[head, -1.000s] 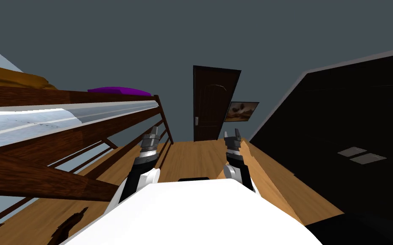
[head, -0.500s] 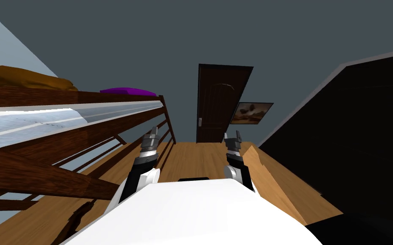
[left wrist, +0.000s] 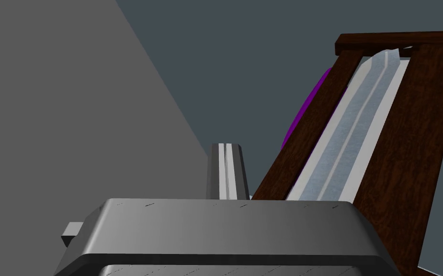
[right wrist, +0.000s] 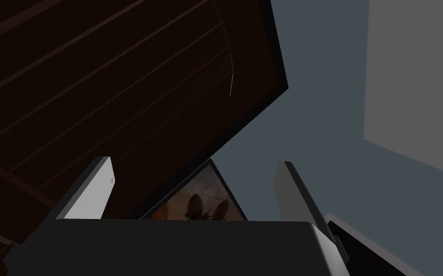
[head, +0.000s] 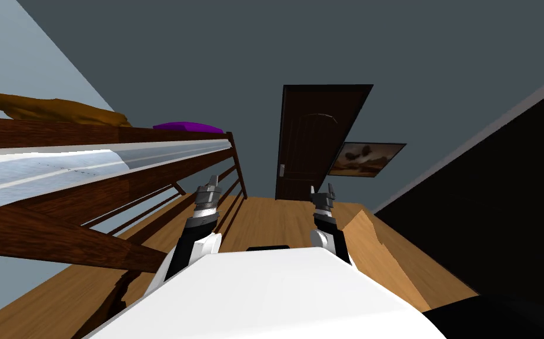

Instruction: Pull the door open

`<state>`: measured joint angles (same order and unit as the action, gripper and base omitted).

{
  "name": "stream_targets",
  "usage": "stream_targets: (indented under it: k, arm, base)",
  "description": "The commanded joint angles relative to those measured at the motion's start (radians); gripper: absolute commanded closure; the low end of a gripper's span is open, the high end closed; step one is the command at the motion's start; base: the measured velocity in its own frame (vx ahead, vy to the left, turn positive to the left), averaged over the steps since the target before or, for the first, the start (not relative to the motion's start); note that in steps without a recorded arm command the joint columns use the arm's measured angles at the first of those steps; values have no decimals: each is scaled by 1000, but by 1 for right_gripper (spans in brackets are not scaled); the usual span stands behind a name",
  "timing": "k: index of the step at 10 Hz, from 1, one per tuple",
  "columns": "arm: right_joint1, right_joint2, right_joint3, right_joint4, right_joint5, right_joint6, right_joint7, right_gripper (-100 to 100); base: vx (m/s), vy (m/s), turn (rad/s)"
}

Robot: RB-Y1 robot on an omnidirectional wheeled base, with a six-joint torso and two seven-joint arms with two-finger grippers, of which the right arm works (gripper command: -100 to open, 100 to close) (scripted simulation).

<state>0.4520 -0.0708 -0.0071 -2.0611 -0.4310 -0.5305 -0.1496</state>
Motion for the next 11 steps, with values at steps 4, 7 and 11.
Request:
stream_targets:
  k: [4,7,11]
  arm:
    - [-3,-15,-6,47,-98,-15,-49,-100]
    - [-5,-24,-8,79,-162,-26,-81,-100]
    - [-7,-33,-11,124,-251,-41,-125,-100]
  base:
    - [94,-24,164]
    - [99,-20,165]
    - [86,-29,178]
